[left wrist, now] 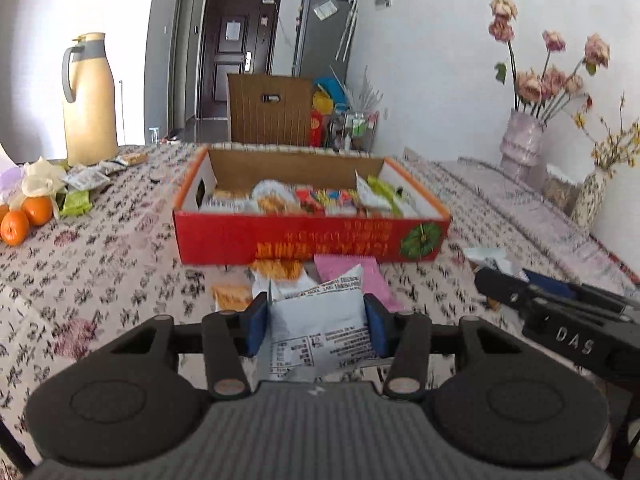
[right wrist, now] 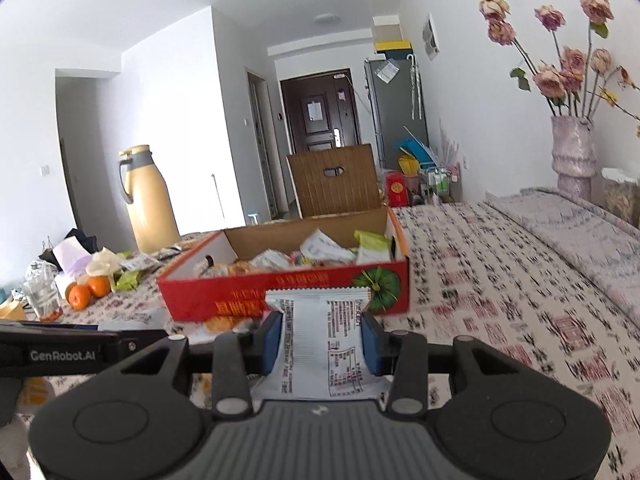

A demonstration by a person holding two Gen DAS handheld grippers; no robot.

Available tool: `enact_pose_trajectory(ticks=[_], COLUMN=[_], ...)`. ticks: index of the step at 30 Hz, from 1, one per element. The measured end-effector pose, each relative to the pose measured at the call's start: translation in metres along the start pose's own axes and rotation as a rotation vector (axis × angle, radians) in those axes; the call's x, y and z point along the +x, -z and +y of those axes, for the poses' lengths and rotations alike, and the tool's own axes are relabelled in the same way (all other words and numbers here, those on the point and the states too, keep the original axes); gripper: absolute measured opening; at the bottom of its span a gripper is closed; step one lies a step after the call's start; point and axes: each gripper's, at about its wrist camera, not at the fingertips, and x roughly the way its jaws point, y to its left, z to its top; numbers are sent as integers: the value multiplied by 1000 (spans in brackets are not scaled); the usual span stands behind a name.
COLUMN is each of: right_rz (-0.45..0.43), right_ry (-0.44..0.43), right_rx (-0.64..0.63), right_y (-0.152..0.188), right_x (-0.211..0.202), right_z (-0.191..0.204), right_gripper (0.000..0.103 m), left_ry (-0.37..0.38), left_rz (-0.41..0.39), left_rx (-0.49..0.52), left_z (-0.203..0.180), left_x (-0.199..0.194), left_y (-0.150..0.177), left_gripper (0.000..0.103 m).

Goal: Organize snacks
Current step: 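Carry both packets into the box and open both tools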

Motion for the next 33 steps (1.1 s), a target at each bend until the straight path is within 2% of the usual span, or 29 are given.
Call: enact_pose_trajectory(ticks=[18, 33], right_rz=[-87, -80], right_ry=[-17, -4], right_rx=[-12, -48], right_y=[-62, -103], right_x=[70, 149], right_z=[14, 25], right_gripper=[40, 40], left_ry=[-16, -69], left_rz=[-119, -131], left_rx=[-28, -30], left_z=[22, 40], left_x=[43, 106], left_y=[-81, -126], left_gripper=[50, 50])
